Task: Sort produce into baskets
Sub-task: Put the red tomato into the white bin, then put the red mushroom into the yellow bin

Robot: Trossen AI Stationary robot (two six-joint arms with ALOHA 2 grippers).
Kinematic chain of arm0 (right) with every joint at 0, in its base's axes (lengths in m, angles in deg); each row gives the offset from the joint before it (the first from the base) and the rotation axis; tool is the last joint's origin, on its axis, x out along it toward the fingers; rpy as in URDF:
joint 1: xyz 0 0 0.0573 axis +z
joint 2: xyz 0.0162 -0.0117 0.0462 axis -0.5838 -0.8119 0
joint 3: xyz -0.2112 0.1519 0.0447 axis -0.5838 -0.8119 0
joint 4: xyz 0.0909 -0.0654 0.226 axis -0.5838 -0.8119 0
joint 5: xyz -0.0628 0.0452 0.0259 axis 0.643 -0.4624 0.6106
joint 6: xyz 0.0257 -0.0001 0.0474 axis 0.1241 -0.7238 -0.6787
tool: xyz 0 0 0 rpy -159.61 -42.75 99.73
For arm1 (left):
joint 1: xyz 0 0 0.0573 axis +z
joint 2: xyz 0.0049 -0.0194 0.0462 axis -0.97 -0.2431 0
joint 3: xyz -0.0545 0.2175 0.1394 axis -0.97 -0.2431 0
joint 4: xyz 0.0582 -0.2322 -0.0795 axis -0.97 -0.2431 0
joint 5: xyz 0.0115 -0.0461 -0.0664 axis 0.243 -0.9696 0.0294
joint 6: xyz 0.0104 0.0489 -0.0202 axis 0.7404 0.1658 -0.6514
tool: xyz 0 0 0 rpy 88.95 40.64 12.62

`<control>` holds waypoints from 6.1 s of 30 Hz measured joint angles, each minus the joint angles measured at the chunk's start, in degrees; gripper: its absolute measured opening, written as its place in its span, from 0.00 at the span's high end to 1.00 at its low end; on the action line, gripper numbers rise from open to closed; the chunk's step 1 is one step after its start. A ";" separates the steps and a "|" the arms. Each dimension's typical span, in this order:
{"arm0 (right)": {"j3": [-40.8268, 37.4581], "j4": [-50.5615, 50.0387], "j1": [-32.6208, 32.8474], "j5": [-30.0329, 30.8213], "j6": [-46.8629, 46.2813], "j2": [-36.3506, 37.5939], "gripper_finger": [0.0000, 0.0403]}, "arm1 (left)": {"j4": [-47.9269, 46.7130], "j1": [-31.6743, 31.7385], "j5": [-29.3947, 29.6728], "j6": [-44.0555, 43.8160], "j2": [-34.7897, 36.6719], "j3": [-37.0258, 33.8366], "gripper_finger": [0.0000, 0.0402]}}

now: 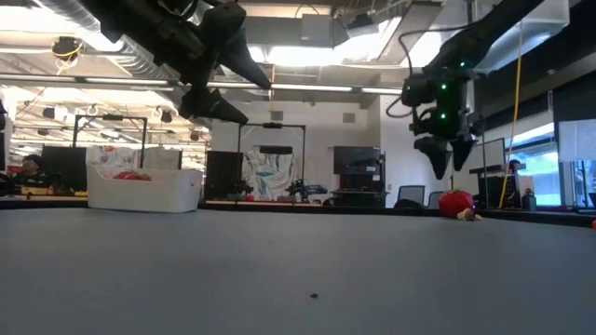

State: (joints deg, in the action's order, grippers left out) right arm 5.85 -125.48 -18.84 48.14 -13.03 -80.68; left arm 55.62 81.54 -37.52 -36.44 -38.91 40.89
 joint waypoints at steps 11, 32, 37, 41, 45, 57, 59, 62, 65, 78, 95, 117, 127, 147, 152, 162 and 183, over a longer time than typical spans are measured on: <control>4.25 -3.84 -3.95 -4.38 0.60 -8.63 0.14 | -0.02 0.00 0.42 0.90 0.01 0.00 0.04; 4.25 -4.54 -3.92 -3.61 4.93 -14.58 0.34 | -0.03 0.00 2.38 0.59 0.01 0.02 0.04; 4.23 -4.74 -2.32 -4.49 5.36 -10.76 0.35 | -0.08 0.00 2.40 0.71 -0.01 0.00 0.04; 4.23 -5.15 0.86 -11.55 5.00 -6.01 0.33 | 0.03 0.00 2.40 0.40 0.01 0.02 0.04; 4.23 -4.23 6.01 -19.81 4.56 -0.95 0.34 | 0.56 -0.10 2.40 0.44 0.01 0.02 0.04; 4.23 7.04 28.28 -28.23 4.43 4.72 0.33 | 12.42 -4.35 2.96 9.81 -0.01 0.02 0.04; 4.23 9.61 31.54 -29.99 3.51 4.72 0.32 | 15.00 -5.35 3.09 12.88 0.01 0.02 0.04; 4.23 13.65 35.96 -32.35 1.73 4.72 0.32 | 17.64 -6.90 4.90 17.22 0.01 0.04 0.04; 4.23 17.13 39.38 -34.94 -0.40 4.72 0.32 | 19.28 -8.41 6.71 21.81 -0.01 0.03 0.04; 4.21 29.68 47.25 -41.40 -12.23 4.72 0.32 | 31.17 -15.42 8.72 44.46 -7.78 2.26 0.04; 4.19 35.09 50.81 -42.62 -21.19 4.54 0.28 | 30.48 -16.61 13.46 50.57 -14.23 8.11 0.29; 4.19 6.00 48.94 -20.26 -11.64 22.15 0.09 | 19.83 -15.84 22.18 39.59 -9.39 8.37 0.30; 1.29 -6.40 48.91 -6.39 -12.00 23.93 0.08 | -13.81 -6.79 25.59 17.67 3.03 9.44 0.30; -13.97 -1.27 48.91 -5.69 -13.49 23.87 0.08 | -42.65 30.22 21.55 6.53 2.73 9.42 0.30; -13.97 -1.18 48.91 -5.71 -13.57 23.87 0.08 | -41.82 35.64 20.18 8.72 -2.17 9.42 0.30; -13.97 0.71 48.91 -6.24 -13.70 23.87 0.08 | -36.90 39.42 20.56 11.72 -8.69 9.42 0.30; -13.97 1.43 48.91 -6.01 -14.01 23.87 0.08 | -39.50 39.09 12.96 15.11 -9.21 9.85 0.03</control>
State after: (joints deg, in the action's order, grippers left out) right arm -8.12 -124.05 30.07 42.14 -27.04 -56.82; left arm 16.12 120.62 -24.55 -21.33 -48.12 50.74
